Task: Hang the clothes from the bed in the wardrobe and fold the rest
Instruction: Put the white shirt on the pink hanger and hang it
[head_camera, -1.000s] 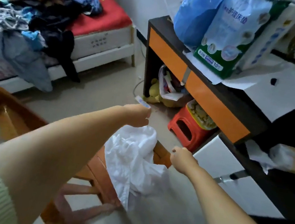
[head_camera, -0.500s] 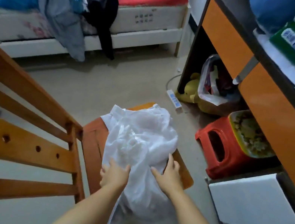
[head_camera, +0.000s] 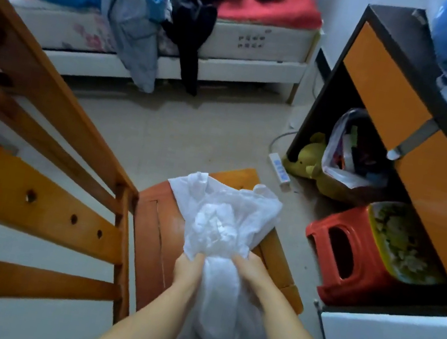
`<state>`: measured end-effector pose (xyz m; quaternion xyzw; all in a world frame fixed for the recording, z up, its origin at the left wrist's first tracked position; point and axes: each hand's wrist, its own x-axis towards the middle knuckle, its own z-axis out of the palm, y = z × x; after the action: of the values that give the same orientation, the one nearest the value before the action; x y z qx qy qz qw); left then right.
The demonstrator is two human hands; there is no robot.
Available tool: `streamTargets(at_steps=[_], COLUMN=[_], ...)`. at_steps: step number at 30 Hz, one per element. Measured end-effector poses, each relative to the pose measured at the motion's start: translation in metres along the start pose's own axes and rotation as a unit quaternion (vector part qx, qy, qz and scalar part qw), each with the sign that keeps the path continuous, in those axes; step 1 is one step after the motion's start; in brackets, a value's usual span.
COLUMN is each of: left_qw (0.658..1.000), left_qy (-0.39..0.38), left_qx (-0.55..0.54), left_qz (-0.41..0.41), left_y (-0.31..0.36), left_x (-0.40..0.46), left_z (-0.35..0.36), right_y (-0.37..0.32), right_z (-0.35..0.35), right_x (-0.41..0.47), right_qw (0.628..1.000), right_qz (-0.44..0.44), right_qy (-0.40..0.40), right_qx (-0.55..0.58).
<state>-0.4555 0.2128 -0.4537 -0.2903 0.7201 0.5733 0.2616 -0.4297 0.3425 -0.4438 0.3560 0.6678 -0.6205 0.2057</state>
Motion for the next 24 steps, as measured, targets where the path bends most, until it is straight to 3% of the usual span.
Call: streamTargets(at_steps=[3, 7, 14, 18, 24], left_qw=[0.998, 0.993, 0.966, 0.934, 0.845], left_qy=[-0.013, -0.002, 0.037, 0.040, 0.058], left_qx=[-0.051, -0.112, -0.235, -0.298, -0.396], left_qz=[-0.021, 0.037, 0.105, 0.191, 0.356], left_y=[0.037, 0.121, 0.280, 0.357, 0.434], left_x=[-0.045, -0.117, -0.234, -0.278, -0.306], left_z=[-0.003, -0.014, -0.074, -0.144, -0.298], right_y=[-0.038, -0.122, -0.301, -0.388, -0.501], right_z=[-0.012, -0.034, -0.026, 0.014, 0.130], right_x=[-0.042, -0.108, -0.237, -0.302, -0.385], right_qw=[0.999, 0.991, 0.966, 0.933, 0.871], right_qz=[-0.027, -0.095, -0.247, -0.354, -0.491], right_qy=[0.037, 0.094, 0.072, 0.073, 0.001], right_qx=[0.006, -0.014, 0.026, 0.012, 0.015])
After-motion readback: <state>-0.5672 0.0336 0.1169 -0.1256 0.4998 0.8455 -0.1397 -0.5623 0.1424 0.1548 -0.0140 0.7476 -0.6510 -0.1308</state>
